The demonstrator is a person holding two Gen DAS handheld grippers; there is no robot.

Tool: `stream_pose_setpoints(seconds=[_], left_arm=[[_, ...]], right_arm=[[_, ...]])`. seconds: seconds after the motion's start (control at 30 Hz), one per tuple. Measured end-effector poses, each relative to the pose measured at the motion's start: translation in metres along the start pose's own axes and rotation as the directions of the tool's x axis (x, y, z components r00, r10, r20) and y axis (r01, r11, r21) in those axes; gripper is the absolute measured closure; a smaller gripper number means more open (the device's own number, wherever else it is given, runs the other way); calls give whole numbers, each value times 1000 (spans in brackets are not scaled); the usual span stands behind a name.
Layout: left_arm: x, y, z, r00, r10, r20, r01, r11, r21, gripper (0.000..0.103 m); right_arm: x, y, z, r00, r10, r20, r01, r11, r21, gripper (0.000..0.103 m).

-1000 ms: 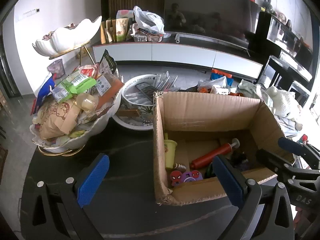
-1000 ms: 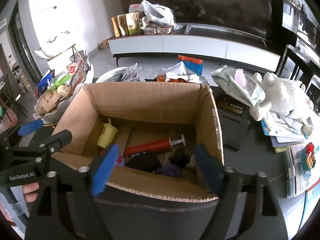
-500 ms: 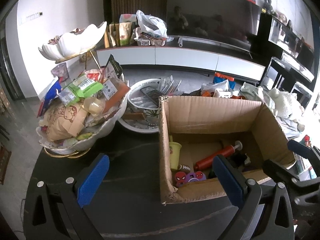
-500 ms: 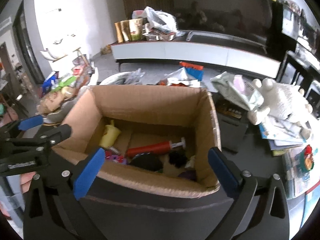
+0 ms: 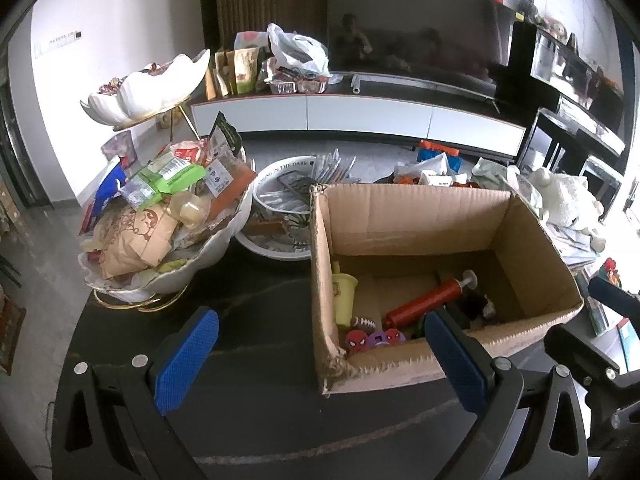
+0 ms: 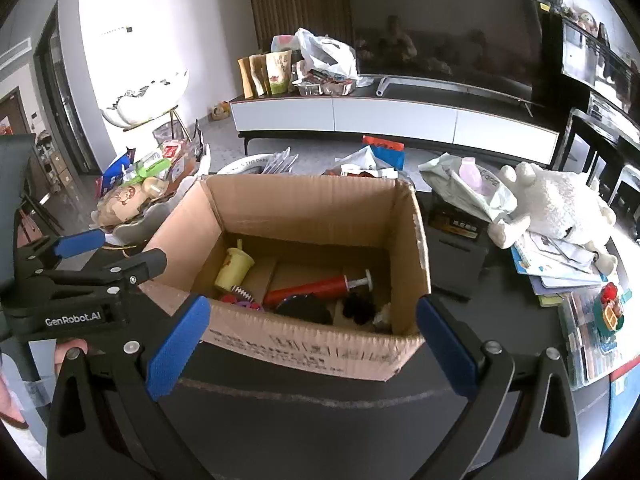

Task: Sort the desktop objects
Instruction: 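Withdraw both open tools from the box back toward the table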

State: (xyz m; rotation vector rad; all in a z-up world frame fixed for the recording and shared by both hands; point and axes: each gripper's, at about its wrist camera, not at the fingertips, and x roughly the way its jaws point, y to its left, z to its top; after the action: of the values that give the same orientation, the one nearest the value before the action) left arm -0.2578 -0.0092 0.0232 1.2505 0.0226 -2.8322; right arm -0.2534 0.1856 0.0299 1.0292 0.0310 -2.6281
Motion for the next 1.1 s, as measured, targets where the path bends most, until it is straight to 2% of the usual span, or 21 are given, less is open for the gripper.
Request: stream_pose_setpoints(seconds=[0.47,0.77,1.1], left_arm=[[-36,-8,-22,999,-25,32,24,999,25,1],[-56,-5,-48,997,-37,62,38,999,-18,1],[-62,-19,-85,999,-36,24,35,999,29,1]], right_arm=[[-48,11,-23,998,-19,68,20,1000,-9,1],[-67,16,-47,996,-49,72,49,999,3,1],[-81,29,-81,997,-62,53,62,998,2,1]])
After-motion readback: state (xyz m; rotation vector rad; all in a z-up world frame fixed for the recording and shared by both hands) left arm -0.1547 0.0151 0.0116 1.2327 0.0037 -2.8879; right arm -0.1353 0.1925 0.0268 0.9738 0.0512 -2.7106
